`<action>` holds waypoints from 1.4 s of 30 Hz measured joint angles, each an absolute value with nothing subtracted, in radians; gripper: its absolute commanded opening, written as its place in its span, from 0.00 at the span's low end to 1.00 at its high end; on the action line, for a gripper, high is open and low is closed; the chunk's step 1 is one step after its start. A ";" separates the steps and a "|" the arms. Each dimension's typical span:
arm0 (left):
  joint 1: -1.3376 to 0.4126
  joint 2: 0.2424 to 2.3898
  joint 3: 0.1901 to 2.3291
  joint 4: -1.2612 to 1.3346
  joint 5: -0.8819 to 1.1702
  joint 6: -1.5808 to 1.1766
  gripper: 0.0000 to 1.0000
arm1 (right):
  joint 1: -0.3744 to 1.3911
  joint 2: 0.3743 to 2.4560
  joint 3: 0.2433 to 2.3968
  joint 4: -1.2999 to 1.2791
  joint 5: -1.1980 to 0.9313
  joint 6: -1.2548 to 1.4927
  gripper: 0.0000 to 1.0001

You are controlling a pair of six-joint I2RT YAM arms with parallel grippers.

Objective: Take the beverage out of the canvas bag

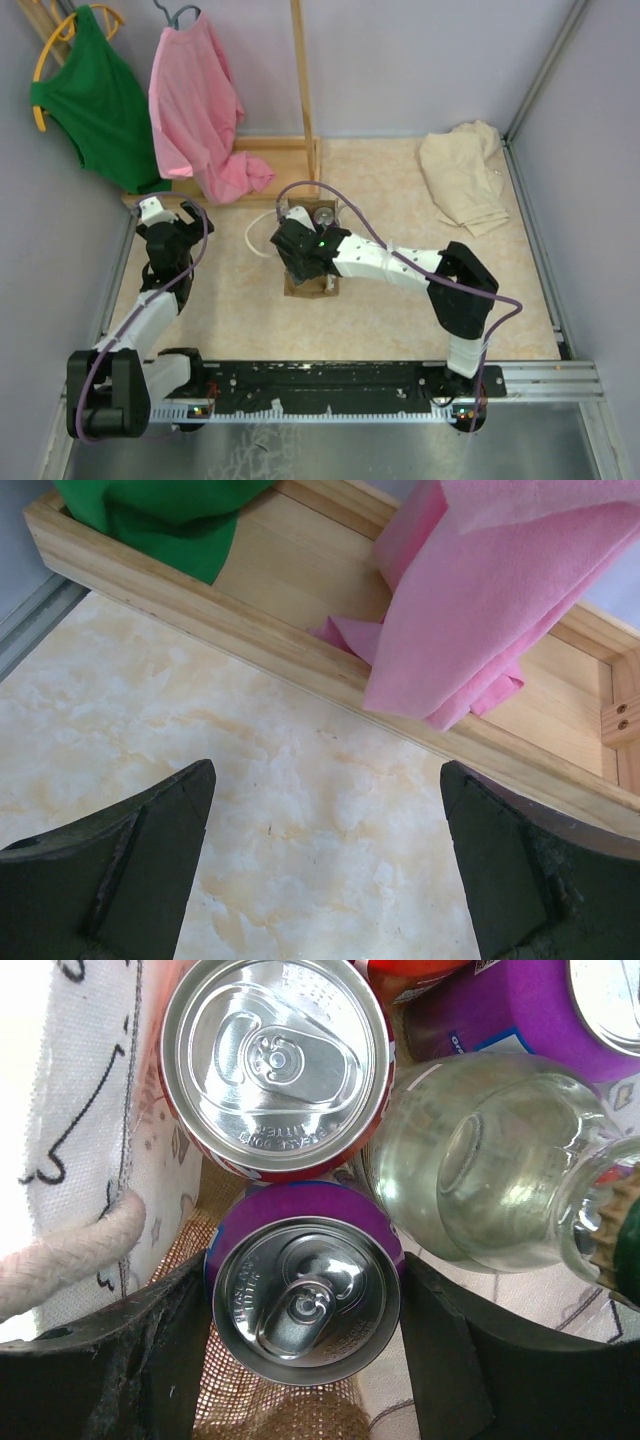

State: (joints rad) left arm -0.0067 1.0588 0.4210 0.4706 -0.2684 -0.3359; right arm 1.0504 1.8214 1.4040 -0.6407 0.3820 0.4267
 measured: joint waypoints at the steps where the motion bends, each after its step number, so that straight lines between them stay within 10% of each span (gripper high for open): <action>1: -0.007 1.060 0.421 0.471 -0.268 -0.336 1.00 | 1.051 1.822 1.404 -0.641 0.384 0.427 0.12; 7: -0.007 1.060 0.421 0.471 -0.268 -0.336 1.00 | 1.051 1.822 1.404 -0.641 0.384 0.427 0.00; 42: -0.007 1.074 0.421 0.472 -0.268 -0.336 1.00 | 1.051 1.744 1.419 -0.700 0.361 0.357 0.00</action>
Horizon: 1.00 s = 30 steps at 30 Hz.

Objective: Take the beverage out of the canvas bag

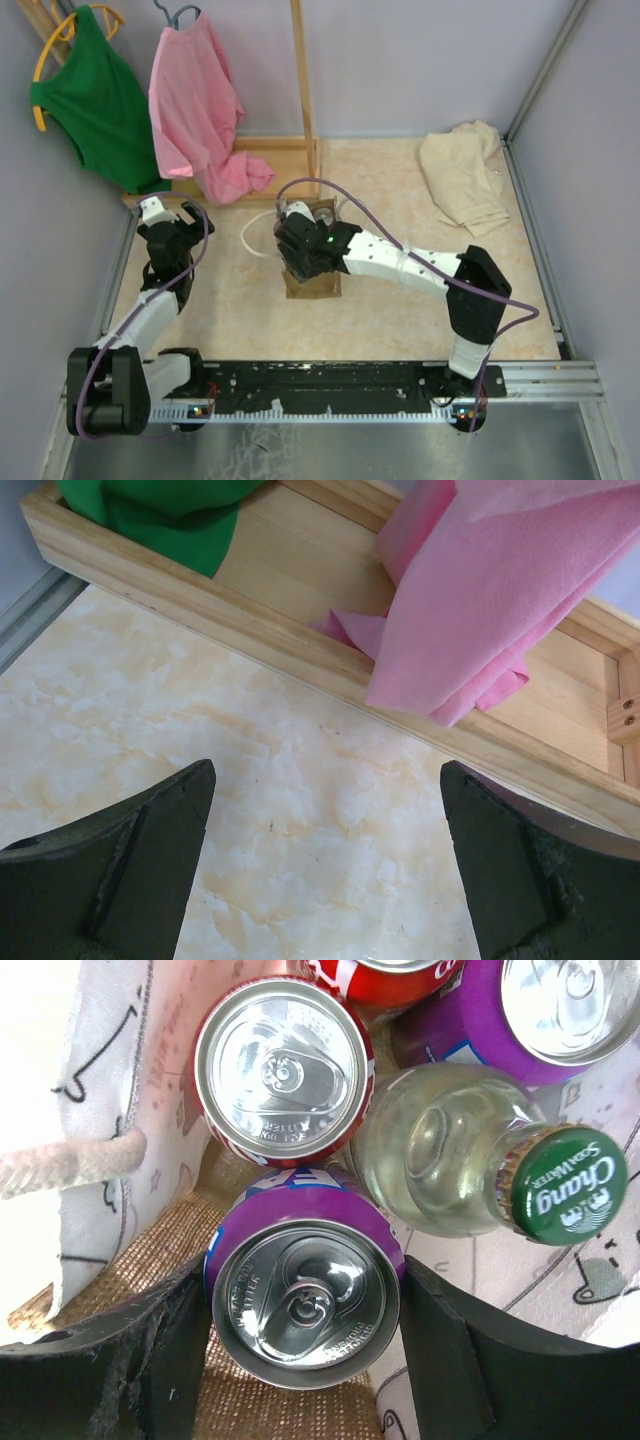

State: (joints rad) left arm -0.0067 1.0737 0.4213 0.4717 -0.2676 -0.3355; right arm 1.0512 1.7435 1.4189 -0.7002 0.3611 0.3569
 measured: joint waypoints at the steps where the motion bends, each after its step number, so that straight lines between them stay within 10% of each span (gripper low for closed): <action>1: -0.007 1.074 0.421 0.472 -0.268 -0.336 1.00 | 1.051 1.741 1.428 -0.707 0.359 0.352 0.00; 30: -0.007 1.083 0.421 0.472 -0.254 -0.336 1.00 | 1.052 1.625 1.636 -0.804 0.372 0.254 0.00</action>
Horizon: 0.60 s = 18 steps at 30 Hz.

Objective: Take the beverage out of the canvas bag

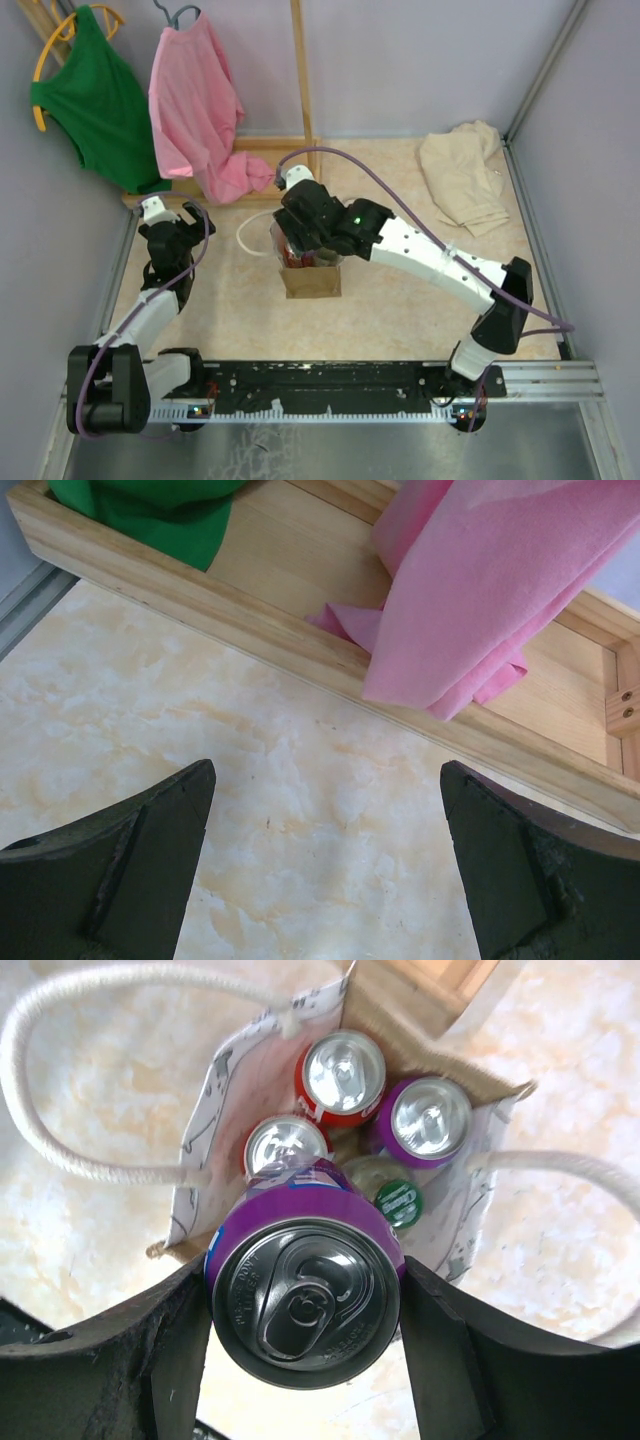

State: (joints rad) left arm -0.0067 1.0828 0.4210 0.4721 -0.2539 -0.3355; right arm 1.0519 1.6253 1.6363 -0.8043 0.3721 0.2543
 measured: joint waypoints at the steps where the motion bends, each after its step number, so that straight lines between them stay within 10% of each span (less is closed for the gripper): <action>1: -0.007 1.083 0.421 0.472 -0.253 -0.336 1.00 | 1.052 1.622 1.649 -0.802 0.384 0.248 0.00; 18: -0.007 1.083 0.421 0.472 -0.250 -0.335 1.00 | 0.809 1.566 1.791 -0.783 0.606 0.079 0.00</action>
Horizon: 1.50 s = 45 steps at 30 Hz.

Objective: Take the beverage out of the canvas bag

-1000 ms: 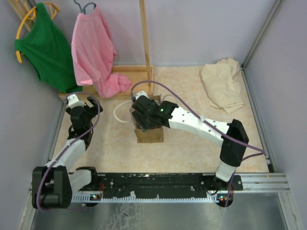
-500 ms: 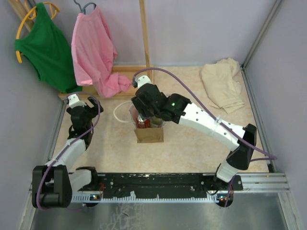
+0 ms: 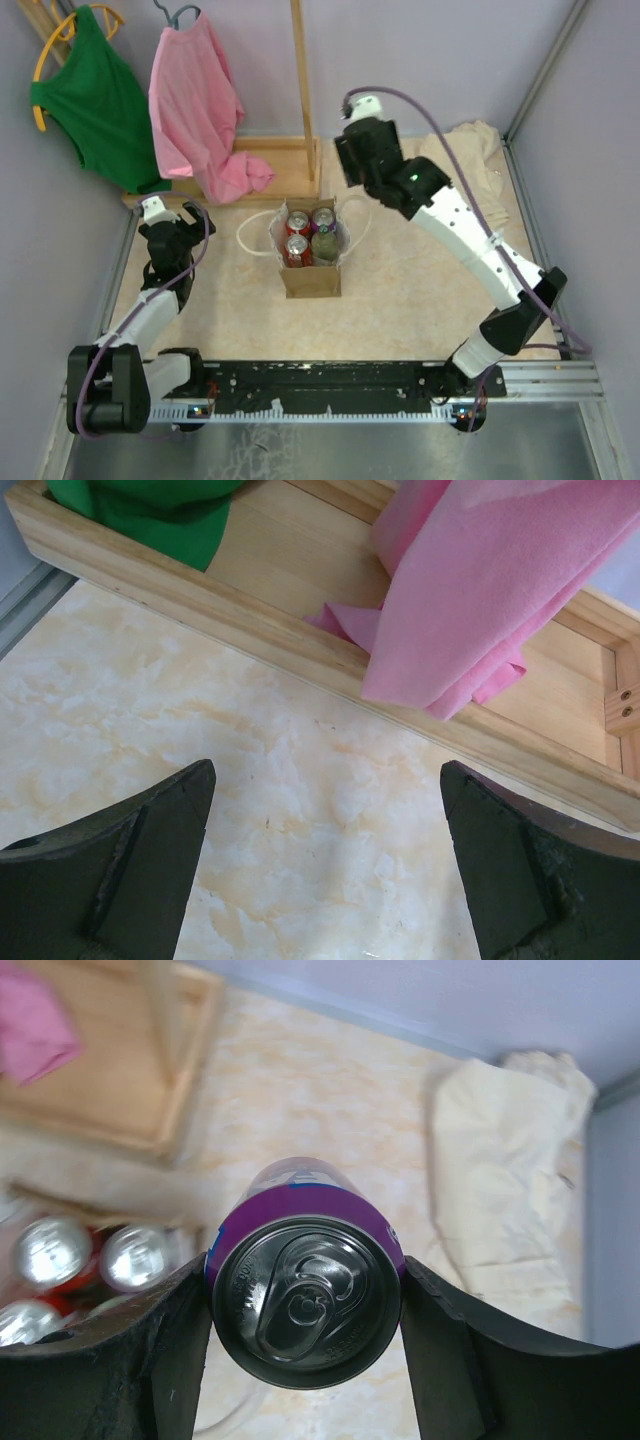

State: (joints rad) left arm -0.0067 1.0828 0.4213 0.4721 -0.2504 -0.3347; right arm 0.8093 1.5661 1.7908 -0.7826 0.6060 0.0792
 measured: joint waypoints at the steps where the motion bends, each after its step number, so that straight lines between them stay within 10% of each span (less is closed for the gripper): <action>1: -0.007 1.083 0.421 0.472 -0.250 -0.335 1.00 | 0.756 1.561 1.793 -0.780 0.611 0.077 0.00; 16: -0.007 1.081 0.421 0.472 -0.245 -0.331 1.00 | 0.271 1.549 1.526 -0.715 0.453 0.112 0.00; 45: -0.007 1.100 0.422 0.471 -0.215 -0.332 1.00 | 0.253 1.827 1.374 -0.403 0.292 0.142 0.09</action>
State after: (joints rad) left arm -0.0067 1.1000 0.4221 0.4713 -0.2150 -0.3317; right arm 0.2531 1.8271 1.3739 -0.4034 0.2916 0.1417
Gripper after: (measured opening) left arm 0.998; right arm 0.657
